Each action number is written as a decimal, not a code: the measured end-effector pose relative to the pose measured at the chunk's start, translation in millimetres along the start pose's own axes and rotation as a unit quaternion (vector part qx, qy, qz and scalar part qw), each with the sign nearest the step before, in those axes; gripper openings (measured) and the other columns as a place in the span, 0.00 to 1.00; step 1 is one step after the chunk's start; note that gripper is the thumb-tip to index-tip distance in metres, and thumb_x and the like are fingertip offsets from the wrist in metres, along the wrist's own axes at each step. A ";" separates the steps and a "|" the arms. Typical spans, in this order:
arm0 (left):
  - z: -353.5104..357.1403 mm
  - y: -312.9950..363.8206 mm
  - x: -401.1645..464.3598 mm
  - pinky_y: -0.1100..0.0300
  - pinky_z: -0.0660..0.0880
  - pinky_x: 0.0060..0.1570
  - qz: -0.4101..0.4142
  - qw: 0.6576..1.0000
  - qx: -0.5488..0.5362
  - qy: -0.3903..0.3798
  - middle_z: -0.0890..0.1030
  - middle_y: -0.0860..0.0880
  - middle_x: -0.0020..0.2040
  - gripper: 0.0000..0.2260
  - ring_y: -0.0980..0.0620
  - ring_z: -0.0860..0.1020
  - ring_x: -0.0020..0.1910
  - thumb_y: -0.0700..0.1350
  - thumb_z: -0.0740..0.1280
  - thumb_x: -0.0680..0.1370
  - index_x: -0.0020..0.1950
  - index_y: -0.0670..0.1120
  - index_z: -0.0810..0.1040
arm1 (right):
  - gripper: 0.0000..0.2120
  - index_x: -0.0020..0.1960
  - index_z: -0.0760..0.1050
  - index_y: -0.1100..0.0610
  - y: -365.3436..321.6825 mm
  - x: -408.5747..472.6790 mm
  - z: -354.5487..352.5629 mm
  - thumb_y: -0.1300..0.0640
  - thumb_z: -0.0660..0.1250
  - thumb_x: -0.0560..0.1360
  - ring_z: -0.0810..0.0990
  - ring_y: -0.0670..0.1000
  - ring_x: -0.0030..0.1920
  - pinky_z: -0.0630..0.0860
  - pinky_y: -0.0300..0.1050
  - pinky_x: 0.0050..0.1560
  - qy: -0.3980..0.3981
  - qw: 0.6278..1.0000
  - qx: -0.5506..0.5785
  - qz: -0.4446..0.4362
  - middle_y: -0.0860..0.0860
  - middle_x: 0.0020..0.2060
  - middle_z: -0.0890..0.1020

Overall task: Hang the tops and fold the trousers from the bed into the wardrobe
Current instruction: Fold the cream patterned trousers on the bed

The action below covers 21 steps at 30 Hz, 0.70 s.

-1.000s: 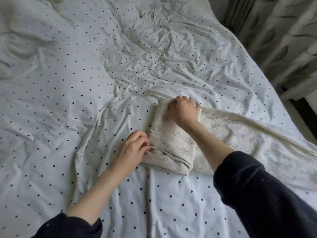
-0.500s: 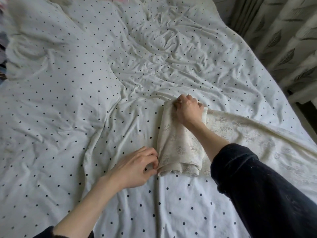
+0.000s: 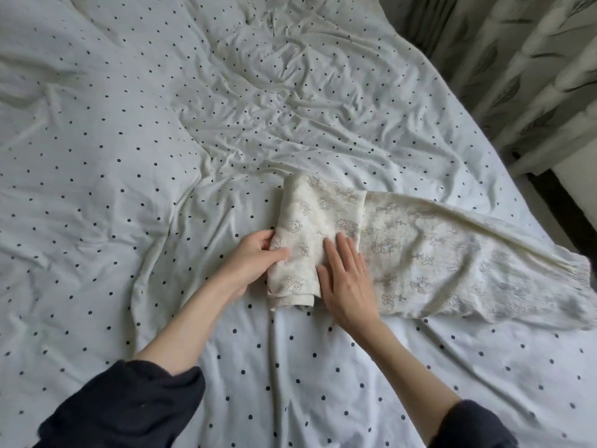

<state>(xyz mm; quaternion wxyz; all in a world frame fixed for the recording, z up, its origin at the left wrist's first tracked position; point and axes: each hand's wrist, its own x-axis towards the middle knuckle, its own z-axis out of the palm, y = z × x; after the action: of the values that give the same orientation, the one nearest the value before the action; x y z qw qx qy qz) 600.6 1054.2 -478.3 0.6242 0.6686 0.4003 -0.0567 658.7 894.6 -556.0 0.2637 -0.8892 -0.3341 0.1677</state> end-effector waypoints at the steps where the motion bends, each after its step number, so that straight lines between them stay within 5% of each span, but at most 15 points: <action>1: 3.5 8.2 -2.1 0.64 0.75 0.49 0.010 1.000 -0.012 -0.004 0.81 0.51 0.45 0.12 0.55 0.79 0.45 0.32 0.65 0.75 0.47 0.50 0.77 | 0.26 0.74 0.60 0.56 2.1 -1.2 -6.9 0.46 0.49 0.80 0.54 0.54 0.76 0.53 0.52 0.75 -0.003 1.000 0.021 -0.005 0.55 0.75 0.59; 4: 18.1 34.1 -14.3 0.64 0.75 0.51 0.053 0.999 -0.002 -0.006 0.80 0.56 0.44 0.16 0.59 0.78 0.45 0.31 0.64 0.74 0.45 0.54 0.74 | 0.21 0.73 0.62 0.57 4.2 -4.0 -36.1 0.53 0.54 0.82 0.65 0.52 0.71 0.57 0.45 0.72 0.010 0.994 0.110 0.017 0.54 0.71 0.68; 6: 40.0 52.7 -22.2 0.68 0.74 0.49 0.085 0.996 0.007 -0.021 0.79 0.60 0.44 0.19 0.62 0.77 0.45 0.31 0.64 0.75 0.48 0.57 0.73 | 0.18 0.71 0.66 0.55 15.5 -9.0 -60.1 0.55 0.54 0.82 0.72 0.52 0.64 0.65 0.41 0.60 0.024 0.977 0.190 0.089 0.52 0.64 0.74; 8: 65.9 63.1 -26.3 0.72 0.73 0.49 0.116 0.992 0.029 -0.044 0.76 0.62 0.48 0.23 0.65 0.76 0.46 0.32 0.65 0.75 0.61 0.57 0.68 | 0.17 0.69 0.68 0.54 28.9 -13.0 -82.9 0.54 0.53 0.82 0.75 0.51 0.62 0.69 0.42 0.62 0.040 0.935 0.303 0.178 0.51 0.63 0.76; 10: 103.3 68.5 -24.1 0.65 0.74 0.51 0.137 0.982 0.093 -0.088 0.76 0.58 0.50 0.29 0.60 0.76 0.46 0.36 0.66 0.76 0.72 0.52 0.60 | 0.18 0.69 0.68 0.56 51.5 -17.9 -108.5 0.53 0.53 0.82 0.78 0.51 0.58 0.73 0.48 0.62 0.076 0.863 0.436 0.244 0.53 0.62 0.76; 13: 151.2 60.2 -16.8 0.60 0.75 0.39 0.102 0.968 0.142 -0.182 0.73 0.54 0.46 0.26 0.52 0.74 0.40 0.40 0.64 0.78 0.75 0.45 0.59 | 0.18 0.69 0.67 0.57 81.2 -24.8 -136.2 0.52 0.52 0.82 0.79 0.50 0.53 0.76 0.44 0.56 0.122 0.809 0.497 0.289 0.53 0.60 0.76; 15: 166.0 48.8 -9.1 0.65 0.75 0.39 0.109 0.968 0.171 -0.150 0.75 0.52 0.49 0.19 0.56 0.75 0.39 0.42 0.63 0.79 0.70 0.46 0.68 | 0.18 0.71 0.66 0.55 99.1 -31.7 -141.1 0.52 0.53 0.82 0.76 0.50 0.60 0.72 0.47 0.63 0.135 0.848 0.427 0.284 0.52 0.65 0.74; 17: 162.7 34.5 2.3 0.69 0.72 0.44 0.141 0.967 0.211 -0.002 0.77 0.48 0.52 0.14 0.61 0.74 0.39 0.41 0.63 0.78 0.65 0.46 0.74 | 0.18 0.71 0.67 0.55 109.7 -38.3 -136.6 0.54 0.55 0.81 0.70 0.50 0.67 0.65 0.49 0.69 0.139 0.904 0.315 0.254 0.52 0.68 0.71; 19: 145.9 19.8 13.4 0.64 0.72 0.51 0.113 0.967 0.201 0.112 0.75 0.45 0.54 0.15 0.56 0.73 0.40 0.40 0.64 0.77 0.64 0.44 0.73 | 0.17 0.68 0.71 0.58 106.4 -43.4 -125.3 0.58 0.58 0.80 0.68 0.53 0.69 0.61 0.47 0.71 0.153 0.945 0.216 0.192 0.54 0.68 0.70; 21: 134.7 9.8 19.8 0.56 0.72 0.57 0.034 0.980 0.166 0.104 0.75 0.44 0.57 0.17 0.52 0.75 0.47 0.42 0.65 0.77 0.66 0.43 0.70 | 0.16 0.60 0.76 0.60 98.7 -46.4 -109.2 0.59 0.58 0.76 0.73 0.60 0.64 0.68 0.52 0.66 0.167 0.974 0.104 0.111 0.58 0.63 0.75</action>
<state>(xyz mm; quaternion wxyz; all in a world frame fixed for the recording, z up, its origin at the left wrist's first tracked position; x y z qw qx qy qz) 677.0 945.8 -510.8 0.4607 0.7783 0.4256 -0.0313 727.1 761.0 -519.8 0.3867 -0.9039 -0.1650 0.0791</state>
